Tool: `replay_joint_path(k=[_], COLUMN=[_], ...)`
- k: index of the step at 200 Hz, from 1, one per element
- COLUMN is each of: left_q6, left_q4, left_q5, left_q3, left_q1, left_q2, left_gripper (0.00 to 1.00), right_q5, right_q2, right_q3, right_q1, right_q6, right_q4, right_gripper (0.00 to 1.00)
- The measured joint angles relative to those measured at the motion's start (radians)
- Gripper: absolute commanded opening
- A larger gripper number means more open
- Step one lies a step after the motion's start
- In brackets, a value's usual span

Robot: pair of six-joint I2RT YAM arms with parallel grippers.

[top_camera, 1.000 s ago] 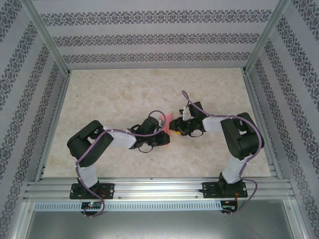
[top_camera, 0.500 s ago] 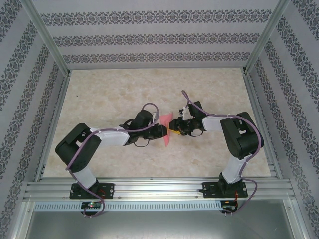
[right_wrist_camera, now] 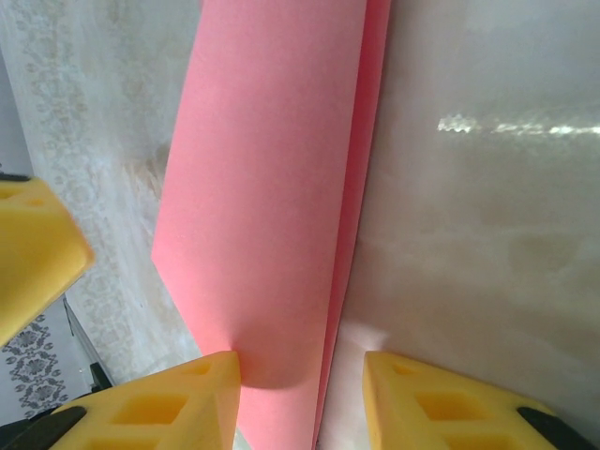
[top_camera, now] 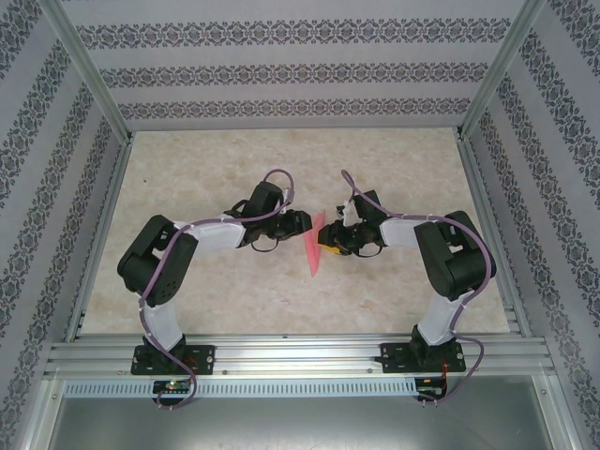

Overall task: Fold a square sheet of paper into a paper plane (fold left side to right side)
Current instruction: Fold the wing for the fifth time at the center of the table.

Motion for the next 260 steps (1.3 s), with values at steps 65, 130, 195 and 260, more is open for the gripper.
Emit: replay_joint_path(k=[65,130,195,260], left_q6=[0.014,0.011,0.014,0.039], left_q4=[-0.019,-0.007,-0.008,-0.044], left_q5=[0.026,0.055,0.065,0.023], left_q3=[0.072,0.082,0.085,0.101], left_q1=[0.0,0.0,0.0,0.006], left_q2=[0.098,0.146,0.158,0.159], left_gripper=[0.41,0.27,0.04,0.04], right_q5=[0.003,0.002,0.002,-0.001], right_q2=[0.001,0.004,0.005,0.002], right_q3=[0.002,0.007,0.008,0.008], right_q1=[0.002,0.002,0.002,0.002], right_q6=[0.0,0.0,0.0,-0.007], right_q4=[0.0,-0.006,-0.008,-0.012], right_gripper=[0.4,0.4,0.41,0.42])
